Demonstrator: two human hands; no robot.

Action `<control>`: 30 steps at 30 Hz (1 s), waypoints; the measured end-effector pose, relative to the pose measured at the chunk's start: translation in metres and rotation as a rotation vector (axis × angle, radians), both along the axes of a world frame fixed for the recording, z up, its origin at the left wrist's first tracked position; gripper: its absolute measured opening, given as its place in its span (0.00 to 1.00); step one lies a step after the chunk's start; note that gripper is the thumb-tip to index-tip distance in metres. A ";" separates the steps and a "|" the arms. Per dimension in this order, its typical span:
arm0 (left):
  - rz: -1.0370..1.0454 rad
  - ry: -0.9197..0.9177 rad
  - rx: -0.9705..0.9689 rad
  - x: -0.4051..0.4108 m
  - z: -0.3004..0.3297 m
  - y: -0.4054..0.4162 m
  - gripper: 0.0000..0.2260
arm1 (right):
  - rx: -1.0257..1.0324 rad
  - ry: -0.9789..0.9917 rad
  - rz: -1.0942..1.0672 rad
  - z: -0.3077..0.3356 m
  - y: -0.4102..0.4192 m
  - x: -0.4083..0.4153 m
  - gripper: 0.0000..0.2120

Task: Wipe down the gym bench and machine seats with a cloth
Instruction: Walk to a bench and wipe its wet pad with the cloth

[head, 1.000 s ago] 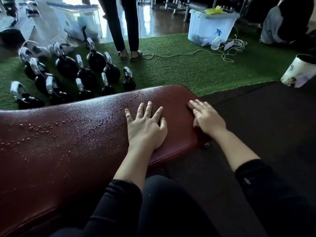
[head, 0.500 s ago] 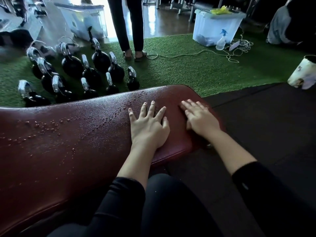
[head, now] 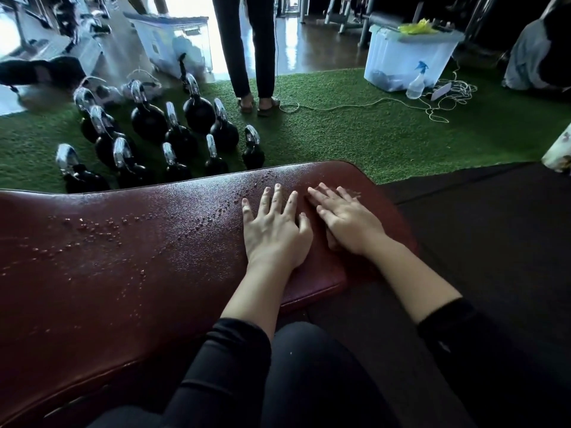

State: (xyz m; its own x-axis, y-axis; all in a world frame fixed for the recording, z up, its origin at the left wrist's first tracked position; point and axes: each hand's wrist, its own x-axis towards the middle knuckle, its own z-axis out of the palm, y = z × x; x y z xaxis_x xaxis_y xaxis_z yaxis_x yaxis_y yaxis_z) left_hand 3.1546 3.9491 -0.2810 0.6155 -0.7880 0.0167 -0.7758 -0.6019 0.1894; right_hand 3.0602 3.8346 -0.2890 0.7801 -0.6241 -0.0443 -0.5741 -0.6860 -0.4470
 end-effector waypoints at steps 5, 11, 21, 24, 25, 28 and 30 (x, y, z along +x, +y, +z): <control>0.045 0.002 0.015 0.007 0.000 -0.010 0.26 | -0.022 0.031 0.108 -0.003 -0.020 0.025 0.23; 0.074 -0.010 -0.010 0.006 0.000 -0.011 0.26 | -0.069 0.025 0.134 -0.005 -0.025 0.033 0.22; 0.084 -0.022 -0.060 0.013 -0.001 -0.019 0.25 | -0.094 -0.007 0.034 -0.009 -0.121 0.058 0.20; 0.083 -0.024 -0.054 0.013 -0.001 -0.020 0.25 | -0.070 -0.039 -0.054 -0.017 -0.129 0.027 0.20; 0.084 -0.031 -0.056 0.013 -0.002 -0.021 0.25 | -0.068 -0.029 -0.072 -0.019 -0.124 0.017 0.21; 0.088 -0.039 -0.060 0.012 -0.002 -0.021 0.25 | -0.114 0.039 -0.055 -0.021 -0.097 0.006 0.22; 0.085 -0.044 -0.056 0.011 -0.002 -0.022 0.25 | -0.161 0.038 0.011 -0.019 -0.076 0.017 0.23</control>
State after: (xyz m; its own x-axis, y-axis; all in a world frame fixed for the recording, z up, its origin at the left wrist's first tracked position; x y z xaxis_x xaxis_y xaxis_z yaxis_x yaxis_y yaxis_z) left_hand 3.1656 3.9274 -0.2826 0.6777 -0.7300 0.0879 -0.7307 -0.6553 0.1916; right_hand 3.0768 3.7582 -0.3083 0.7868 -0.6166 0.0260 -0.5802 -0.7534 -0.3093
